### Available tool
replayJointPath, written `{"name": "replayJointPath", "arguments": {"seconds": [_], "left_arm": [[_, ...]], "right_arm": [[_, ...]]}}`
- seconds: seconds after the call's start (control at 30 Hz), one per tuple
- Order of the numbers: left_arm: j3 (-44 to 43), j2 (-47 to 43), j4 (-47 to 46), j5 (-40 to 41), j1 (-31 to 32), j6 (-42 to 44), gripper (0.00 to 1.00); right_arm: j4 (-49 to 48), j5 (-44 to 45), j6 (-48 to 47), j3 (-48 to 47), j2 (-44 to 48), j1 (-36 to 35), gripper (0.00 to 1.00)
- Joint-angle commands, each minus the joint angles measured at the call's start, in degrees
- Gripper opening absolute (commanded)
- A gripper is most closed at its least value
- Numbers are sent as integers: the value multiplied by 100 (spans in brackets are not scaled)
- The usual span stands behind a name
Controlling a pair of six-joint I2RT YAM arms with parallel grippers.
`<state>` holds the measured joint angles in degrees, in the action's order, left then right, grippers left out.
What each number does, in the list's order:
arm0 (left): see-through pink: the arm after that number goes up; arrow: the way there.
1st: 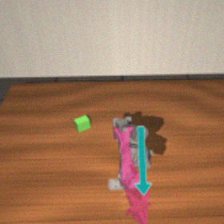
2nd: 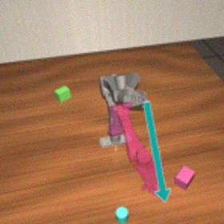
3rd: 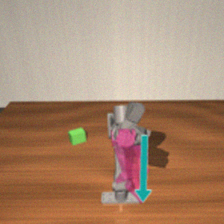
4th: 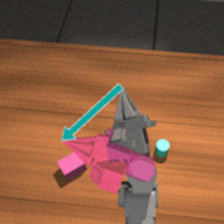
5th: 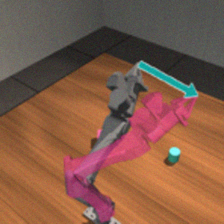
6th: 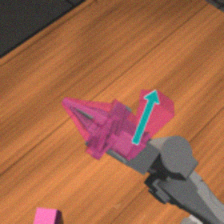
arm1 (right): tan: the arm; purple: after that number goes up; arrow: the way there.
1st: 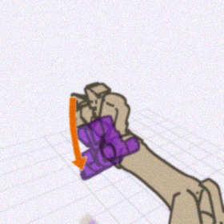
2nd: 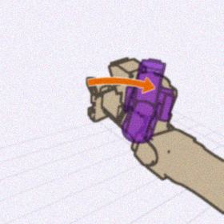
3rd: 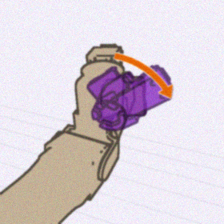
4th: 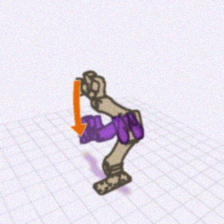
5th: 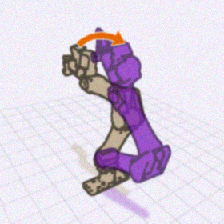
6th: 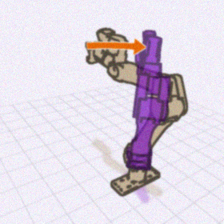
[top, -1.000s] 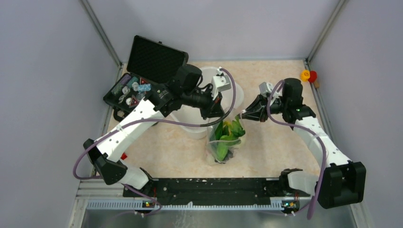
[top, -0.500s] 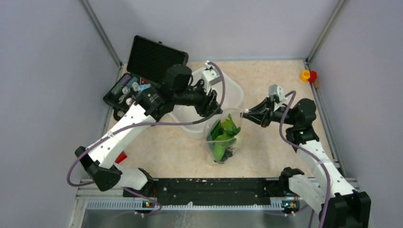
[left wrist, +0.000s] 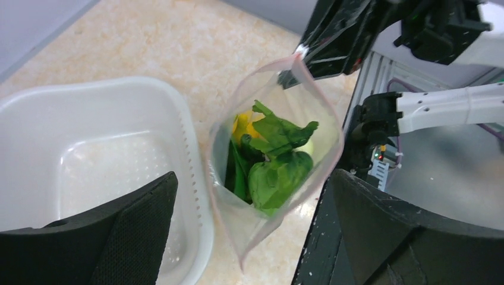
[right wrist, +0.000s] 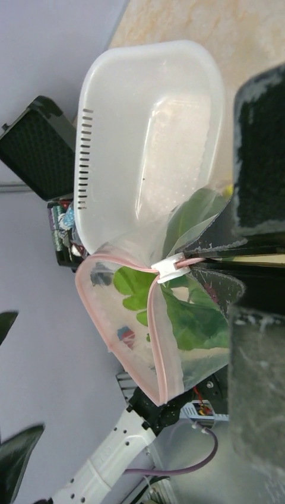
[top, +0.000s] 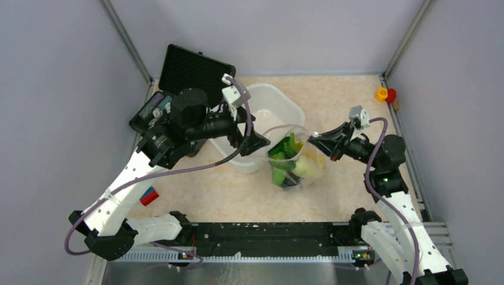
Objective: Place the food in the zip-top bag and seal the zipper
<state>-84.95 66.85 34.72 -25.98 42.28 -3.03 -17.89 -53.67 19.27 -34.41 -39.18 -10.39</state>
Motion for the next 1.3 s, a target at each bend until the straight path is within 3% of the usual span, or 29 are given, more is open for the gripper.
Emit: {"name": "replayJointPath", "arguments": {"seconds": [0.0,0.1,0.23,0.4,0.47,0.57,0.77,0.97,1.27], "left_arm": [[110,-193,-729,-482,-23,-411,98],[576,-110,-1677,-966,30,-888,94],[756,255,-2135,-1133,264,-1271,99],[1162,531,-2878,-315,430,-1659,98],[1147,669,-2965,33,431,-1768,92],[551,1121,-2372,215,438,-1858,71],[-67,1637,-1508,603,625,-1736,48],[-176,1658,-919,207,993,-956,53],[-788,2211,679,672,1414,-104,39]], "right_arm": [[346,391,180,-224,41,-55,0],[340,504,302,-232,38,-79,0],[541,742,332,-283,81,-92,0],[686,714,317,-294,175,-136,0],[640,623,301,-235,290,-166,0],[585,564,308,-160,475,-193,0],[723,637,238,-98,760,-197,0],[765,880,204,-48,780,-200,0],[587,958,322,4,727,-194,0]]}}
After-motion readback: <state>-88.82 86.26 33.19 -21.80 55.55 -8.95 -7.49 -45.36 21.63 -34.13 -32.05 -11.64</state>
